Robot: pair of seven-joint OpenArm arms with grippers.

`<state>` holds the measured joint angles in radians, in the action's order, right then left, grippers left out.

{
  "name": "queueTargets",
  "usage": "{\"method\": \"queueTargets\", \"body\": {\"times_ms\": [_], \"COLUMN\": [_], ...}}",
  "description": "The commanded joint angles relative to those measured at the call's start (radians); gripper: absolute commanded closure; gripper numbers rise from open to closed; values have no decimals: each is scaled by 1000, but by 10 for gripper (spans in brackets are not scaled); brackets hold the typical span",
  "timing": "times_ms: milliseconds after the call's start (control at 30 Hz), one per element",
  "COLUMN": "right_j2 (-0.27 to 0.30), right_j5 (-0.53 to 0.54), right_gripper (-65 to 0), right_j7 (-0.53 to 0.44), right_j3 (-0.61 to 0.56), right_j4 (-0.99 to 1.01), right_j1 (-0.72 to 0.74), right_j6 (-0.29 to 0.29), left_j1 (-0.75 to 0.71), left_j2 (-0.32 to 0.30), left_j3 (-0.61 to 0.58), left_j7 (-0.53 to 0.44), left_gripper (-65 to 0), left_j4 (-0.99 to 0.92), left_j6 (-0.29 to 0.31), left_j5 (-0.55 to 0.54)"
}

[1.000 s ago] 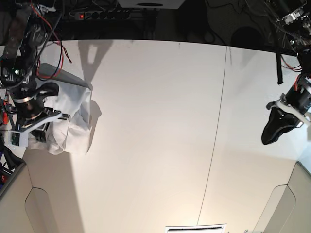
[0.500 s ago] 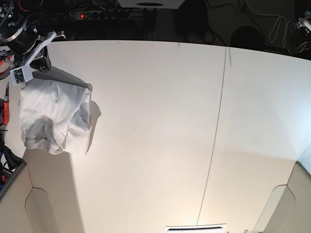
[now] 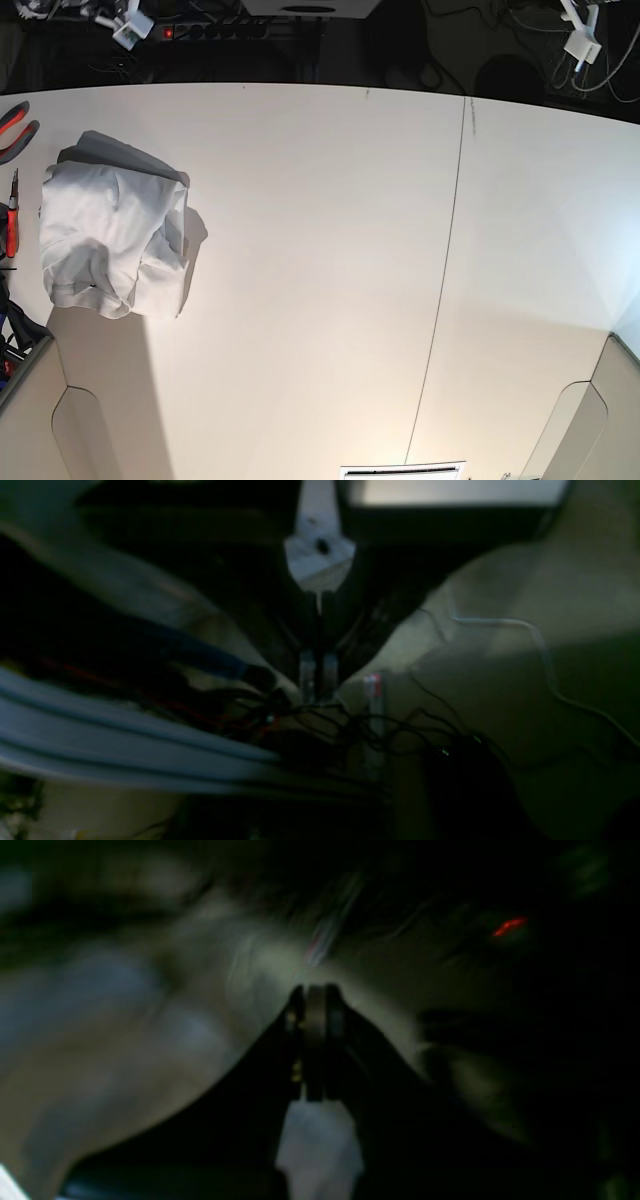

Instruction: Layout the t-shirt on the table in an organized manner, then fold the t-shirt properly

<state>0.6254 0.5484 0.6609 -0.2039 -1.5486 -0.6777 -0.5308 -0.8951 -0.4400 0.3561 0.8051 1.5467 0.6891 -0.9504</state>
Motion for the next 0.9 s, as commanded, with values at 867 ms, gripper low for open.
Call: {"method": "queueTargets", "body": {"times_ms": [867], "right_j2": [-336], "right_j5": [-57], "right_gripper": [0], "right_j7": [-294], "right_j3": [-404], "right_j4": [878], "right_j1": [568], "right_j6": [325], "left_j1": [591], "left_j2": [328], "left_j3": [-483], "left_j7": [-776], "left_gripper": [0], "left_j4": [-1003], "left_j6": [-298], "left_j5": [821]}}
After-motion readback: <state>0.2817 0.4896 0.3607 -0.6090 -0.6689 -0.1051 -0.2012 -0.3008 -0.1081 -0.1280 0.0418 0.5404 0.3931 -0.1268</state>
